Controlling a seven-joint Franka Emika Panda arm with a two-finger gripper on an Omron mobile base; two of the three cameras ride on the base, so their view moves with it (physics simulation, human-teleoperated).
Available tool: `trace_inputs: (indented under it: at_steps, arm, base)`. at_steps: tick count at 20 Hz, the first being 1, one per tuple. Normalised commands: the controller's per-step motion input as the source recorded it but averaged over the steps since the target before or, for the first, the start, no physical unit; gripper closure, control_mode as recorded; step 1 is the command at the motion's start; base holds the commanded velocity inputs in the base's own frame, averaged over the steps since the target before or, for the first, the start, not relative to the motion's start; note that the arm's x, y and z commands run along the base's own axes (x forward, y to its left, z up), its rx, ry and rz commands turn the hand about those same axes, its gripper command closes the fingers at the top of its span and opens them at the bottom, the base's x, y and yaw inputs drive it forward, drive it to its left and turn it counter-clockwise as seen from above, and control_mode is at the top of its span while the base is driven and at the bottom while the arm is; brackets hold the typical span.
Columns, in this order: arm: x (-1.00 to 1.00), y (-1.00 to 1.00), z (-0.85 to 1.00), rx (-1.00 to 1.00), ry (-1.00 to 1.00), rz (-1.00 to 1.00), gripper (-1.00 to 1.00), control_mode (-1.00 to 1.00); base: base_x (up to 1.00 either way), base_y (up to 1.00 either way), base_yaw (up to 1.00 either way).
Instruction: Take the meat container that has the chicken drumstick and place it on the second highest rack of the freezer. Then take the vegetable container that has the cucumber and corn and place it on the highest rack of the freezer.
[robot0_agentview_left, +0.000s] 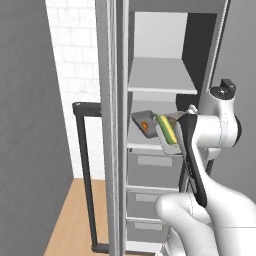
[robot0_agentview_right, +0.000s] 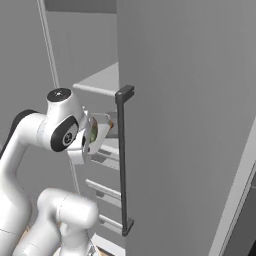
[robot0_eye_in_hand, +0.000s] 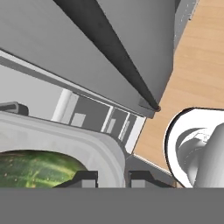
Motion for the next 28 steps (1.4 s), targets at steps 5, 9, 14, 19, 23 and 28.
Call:
trace_inputs:
  at_steps: [5, 9, 14, 19, 23, 28]
  arm:
    - [0.00, 0.00, 0.00, 0.00, 0.00, 0.00, 1.00, 1.00]
    - [0.00, 0.00, 0.00, 0.00, 0.00, 0.00, 1.00, 1.00]
    - [0.00, 0.00, 0.00, 0.00, 0.00, 0.00, 1.00, 1.00]
    - [0.00, 0.00, 0.00, 0.00, 0.00, 0.00, 1.00, 1.00]
    - [0.00, 0.20, 0.11, 0.00, -0.04, -0.05, 1.00, -1.00]
    - [0.00, 0.36, 0.65, 0.00, -0.21, -0.09, 1.00, -1.00]
  base:
    - [0.46, 0.03, -0.02]
    - [0.18, 0.18, -0.07]
    - [0.11, 0.47, -0.15]
    - [0.07, 0.33, -0.10]
    - [0.00, 0.06, -0.02]
    - [0.00, 0.00, 0.00]
